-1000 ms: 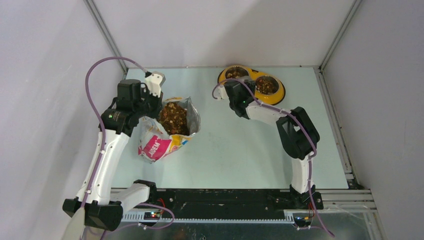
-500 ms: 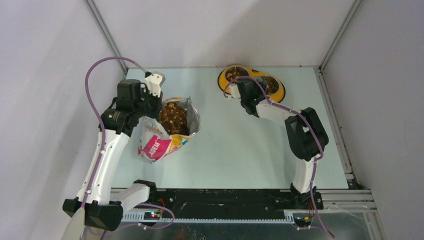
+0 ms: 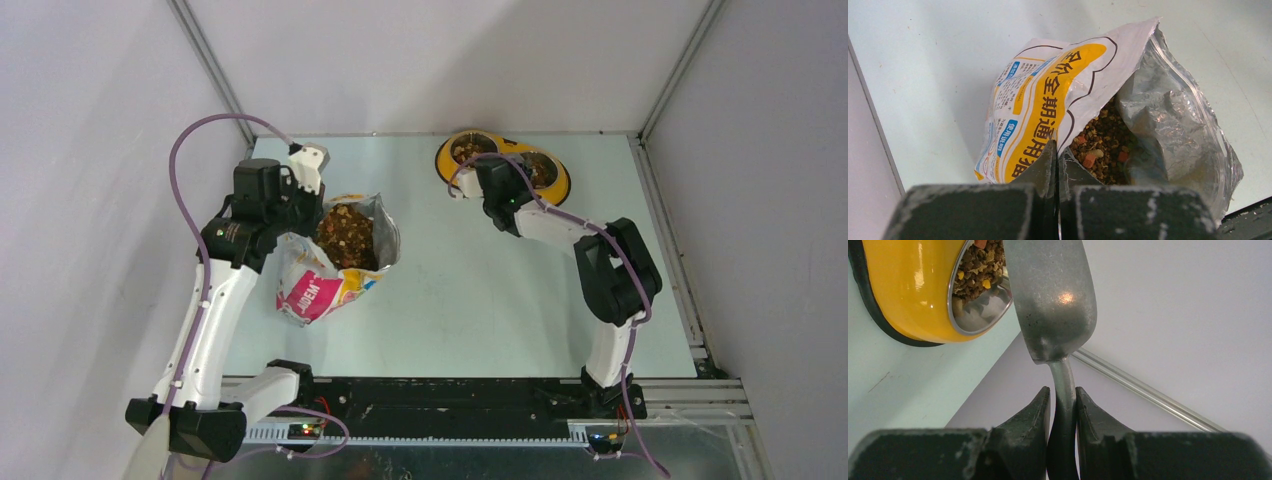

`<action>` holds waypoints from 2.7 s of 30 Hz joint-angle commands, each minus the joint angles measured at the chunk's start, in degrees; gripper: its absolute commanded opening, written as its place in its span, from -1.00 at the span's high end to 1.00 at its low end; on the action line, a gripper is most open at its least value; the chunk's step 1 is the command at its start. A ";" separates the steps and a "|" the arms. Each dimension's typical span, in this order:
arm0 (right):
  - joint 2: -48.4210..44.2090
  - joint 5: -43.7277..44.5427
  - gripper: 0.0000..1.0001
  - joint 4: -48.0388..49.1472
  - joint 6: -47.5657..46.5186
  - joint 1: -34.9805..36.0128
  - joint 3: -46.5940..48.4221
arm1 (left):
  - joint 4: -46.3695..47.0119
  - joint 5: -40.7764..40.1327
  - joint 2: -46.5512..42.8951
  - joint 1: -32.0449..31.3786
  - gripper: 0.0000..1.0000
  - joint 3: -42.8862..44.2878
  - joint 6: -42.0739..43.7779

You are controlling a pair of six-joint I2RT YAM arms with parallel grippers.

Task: Serve the pet food
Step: Move the pet food bowl to the center of the board.

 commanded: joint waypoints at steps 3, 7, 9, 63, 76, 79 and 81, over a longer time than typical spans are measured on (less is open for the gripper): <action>-5.62 -0.04 1.00 1.95 -2.86 0.07 0.21 | 1.27 1.04 -2.80 0.86 1.00 0.64 -0.24; -5.43 0.11 1.00 0.40 -2.21 0.06 -0.33 | 1.29 1.04 -2.88 0.90 1.00 0.64 -0.24; -5.04 0.20 1.00 1.20 -2.69 -0.02 -1.28 | 1.30 1.05 -2.92 0.92 1.00 0.72 -0.24; 6.10 -14.83 1.00 -44.21 47.59 -3.10 34.82 | 0.46 0.74 -3.26 1.19 1.00 2.24 -0.31; -0.23 -94.19 1.00 -61.75 90.16 -28.10 32.30 | -3.88 0.26 -2.90 7.48 1.00 7.75 0.38; -2.38 -95.96 1.00 -62.90 86.44 -29.05 23.41 | -5.17 -2.57 -2.58 8.92 1.00 10.72 0.31; -6.59 -94.56 1.00 -61.03 85.51 -30.50 17.11 | -5.71 -4.60 -2.35 10.07 1.00 11.72 0.28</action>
